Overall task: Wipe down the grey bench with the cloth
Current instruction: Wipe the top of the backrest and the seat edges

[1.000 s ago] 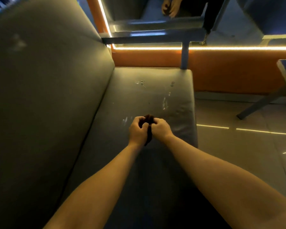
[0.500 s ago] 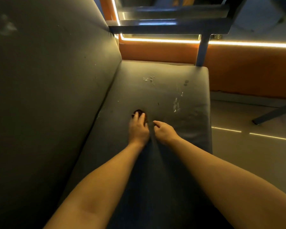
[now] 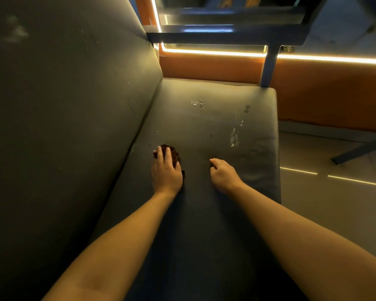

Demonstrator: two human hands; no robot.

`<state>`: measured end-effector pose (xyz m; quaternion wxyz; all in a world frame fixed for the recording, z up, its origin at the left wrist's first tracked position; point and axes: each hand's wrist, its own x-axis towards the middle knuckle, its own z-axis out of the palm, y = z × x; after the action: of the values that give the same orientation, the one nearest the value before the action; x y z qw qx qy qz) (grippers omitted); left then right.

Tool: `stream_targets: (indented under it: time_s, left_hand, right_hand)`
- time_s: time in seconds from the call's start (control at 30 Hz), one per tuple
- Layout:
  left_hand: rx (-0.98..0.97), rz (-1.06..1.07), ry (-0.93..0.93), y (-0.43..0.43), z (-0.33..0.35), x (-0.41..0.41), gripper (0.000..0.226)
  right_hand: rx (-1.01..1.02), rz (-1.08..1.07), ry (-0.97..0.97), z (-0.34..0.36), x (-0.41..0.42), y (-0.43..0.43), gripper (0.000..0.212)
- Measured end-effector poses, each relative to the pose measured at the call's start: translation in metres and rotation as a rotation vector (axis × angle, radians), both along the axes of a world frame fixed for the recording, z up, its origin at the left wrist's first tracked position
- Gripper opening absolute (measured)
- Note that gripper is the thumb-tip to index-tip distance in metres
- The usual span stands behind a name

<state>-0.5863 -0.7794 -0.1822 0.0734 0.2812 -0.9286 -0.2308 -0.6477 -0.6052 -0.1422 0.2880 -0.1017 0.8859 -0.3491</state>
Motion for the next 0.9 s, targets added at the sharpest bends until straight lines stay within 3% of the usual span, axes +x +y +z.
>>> stream_targets:
  time_s: [0.2, 0.4, 0.53, 0.6, 0.77, 0.9]
  left_hand:
    - [0.144, -0.106, -0.032, 0.053, 0.002, -0.028, 0.056]
    - [0.181, -0.359, 0.025, 0.090, -0.004, -0.025, 0.049]
    - [0.160, -0.512, 0.047, 0.075, -0.002, -0.023, 0.049]
    - [0.111, -0.455, 0.092, 0.058, 0.000, -0.032, 0.047]
    - [0.194, -0.005, 0.067, 0.039, 0.001, -0.065, 0.049]
    - [0.216, 0.012, 0.085, 0.075, 0.000, -0.088, 0.051]
  right_hand:
    - [0.044, 0.080, -0.004, 0.012, -0.004, 0.007, 0.054]
    - [0.291, -0.026, 0.290, 0.029, -0.017, 0.043, 0.050]
    - [0.374, 0.001, 0.189, 0.020, -0.011, 0.064, 0.054]
    - [0.325, 0.039, 0.193, 0.011, -0.006, 0.074, 0.059]
    - [0.196, -0.063, 0.211, 0.005, -0.018, 0.099, 0.056]
    - [0.305, -0.057, 0.270, -0.005, -0.026, 0.119, 0.054]
